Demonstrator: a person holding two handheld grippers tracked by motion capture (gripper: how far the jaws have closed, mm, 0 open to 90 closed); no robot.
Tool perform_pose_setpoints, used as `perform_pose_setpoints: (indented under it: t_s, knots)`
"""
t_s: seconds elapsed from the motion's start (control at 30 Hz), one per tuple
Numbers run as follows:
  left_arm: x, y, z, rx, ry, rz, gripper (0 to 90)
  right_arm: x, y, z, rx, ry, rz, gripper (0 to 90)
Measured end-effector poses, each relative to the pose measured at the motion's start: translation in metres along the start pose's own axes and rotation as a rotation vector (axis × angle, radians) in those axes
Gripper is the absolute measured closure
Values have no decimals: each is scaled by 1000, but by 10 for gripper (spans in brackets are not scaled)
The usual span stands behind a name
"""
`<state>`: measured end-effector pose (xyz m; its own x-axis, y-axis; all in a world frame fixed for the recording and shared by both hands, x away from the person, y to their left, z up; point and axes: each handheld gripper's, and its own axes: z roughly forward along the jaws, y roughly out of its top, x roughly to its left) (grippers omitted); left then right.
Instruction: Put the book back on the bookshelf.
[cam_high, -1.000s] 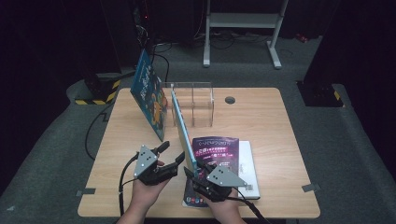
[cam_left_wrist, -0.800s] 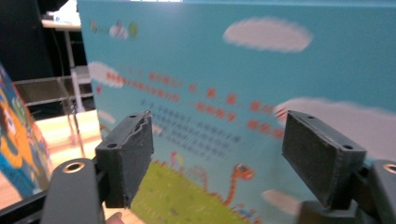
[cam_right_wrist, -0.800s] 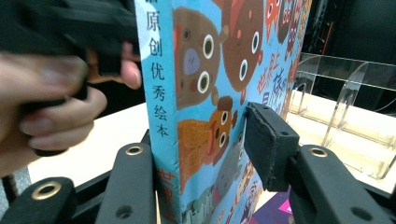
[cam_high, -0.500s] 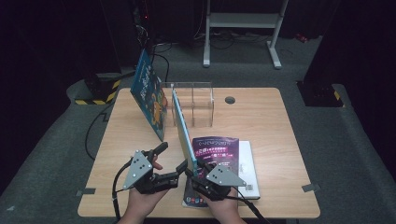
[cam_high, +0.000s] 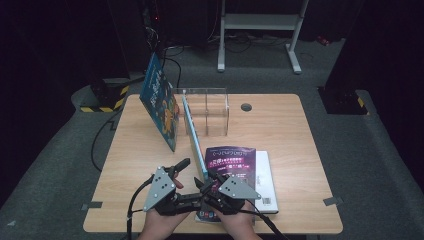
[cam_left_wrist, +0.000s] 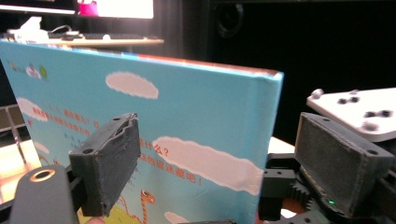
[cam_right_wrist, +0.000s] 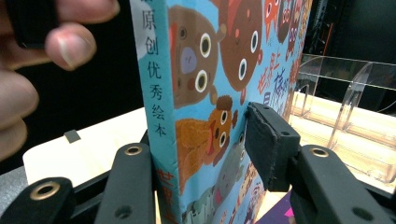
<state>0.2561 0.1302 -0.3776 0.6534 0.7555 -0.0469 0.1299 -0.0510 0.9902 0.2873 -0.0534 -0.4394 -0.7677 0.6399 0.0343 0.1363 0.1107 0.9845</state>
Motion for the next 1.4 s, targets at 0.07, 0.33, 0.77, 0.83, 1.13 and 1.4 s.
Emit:
perform_pose_setpoints:
  t_s: [0.07,0.33,0.77,0.83,1.13,1.4]
  knots:
    - [0,-2,3,12,1,-7,147,1,0,0,0,0,2,559]
    - [-4,-10,14,54,25,1,162,4,-1,1,10,6,4,564]
    - [4,-16,21,83,70,0,210,3,-3,1,18,24,20,550]
    - [5,-18,22,91,73,0,221,4,-4,0,25,26,20,540]
    - [9,-17,21,91,63,9,203,5,-9,-6,52,55,20,544]
    - [9,-17,21,94,65,17,204,5,-19,-12,89,72,6,589]
